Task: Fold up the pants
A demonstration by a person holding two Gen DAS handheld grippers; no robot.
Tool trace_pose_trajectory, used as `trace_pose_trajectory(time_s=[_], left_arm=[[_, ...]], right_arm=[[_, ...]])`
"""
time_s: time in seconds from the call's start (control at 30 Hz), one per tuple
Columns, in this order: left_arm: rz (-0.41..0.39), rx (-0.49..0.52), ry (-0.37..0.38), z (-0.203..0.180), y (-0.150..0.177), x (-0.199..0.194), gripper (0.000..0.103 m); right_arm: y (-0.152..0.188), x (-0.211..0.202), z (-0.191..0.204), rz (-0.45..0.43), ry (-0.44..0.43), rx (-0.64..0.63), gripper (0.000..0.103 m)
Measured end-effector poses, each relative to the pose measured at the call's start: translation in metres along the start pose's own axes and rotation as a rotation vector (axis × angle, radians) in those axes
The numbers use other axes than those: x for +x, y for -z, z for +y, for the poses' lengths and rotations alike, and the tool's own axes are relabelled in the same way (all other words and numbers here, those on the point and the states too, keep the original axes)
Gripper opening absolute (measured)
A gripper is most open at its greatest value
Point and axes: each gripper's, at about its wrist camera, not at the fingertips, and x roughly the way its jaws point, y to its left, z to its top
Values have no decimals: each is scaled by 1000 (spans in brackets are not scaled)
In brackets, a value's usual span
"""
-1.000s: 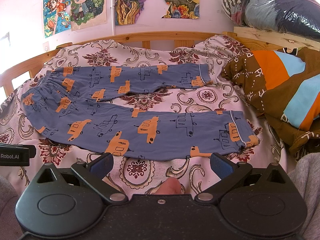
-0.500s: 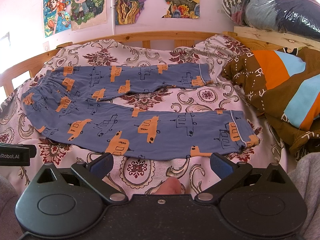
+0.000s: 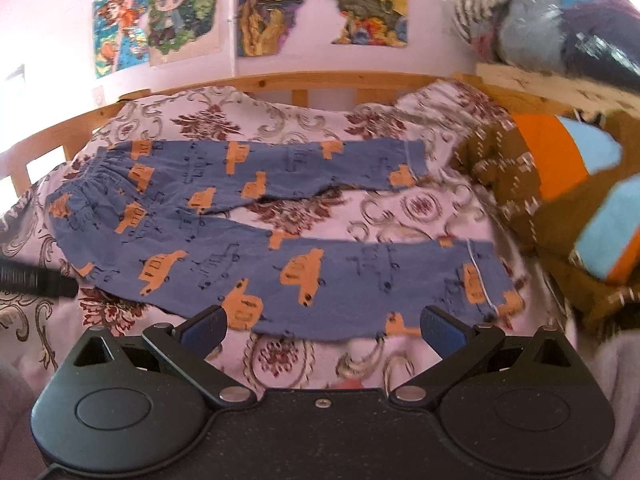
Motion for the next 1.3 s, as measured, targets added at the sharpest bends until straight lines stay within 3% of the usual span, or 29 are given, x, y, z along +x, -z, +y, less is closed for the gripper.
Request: trace_pose_trajectory(time_s=[0.23,0.37,0.53,0.73,1.0,1.3], left_arm=[[-74,22,30,31,-72,21,103],[-100,40,-10,60,-112,56,103],[-161,140,-87,92,-153,108,103],[-180,244,0,126,-199,168,103],[-102,357,125,163,-252,242,103],[-46,515,249,150,-282,274,102]], right_arm=[[-33,24,0,-105,-107,-89,103],[-50,55,-2,-121,-179,-131,102],[-79,109,4,-116,-257,-226,102],[-124,181,10,-118,-338,-292,102],[-178,278,26,-69,-488,-448,102],[-223,341,56,-41,-585,-568,102]])
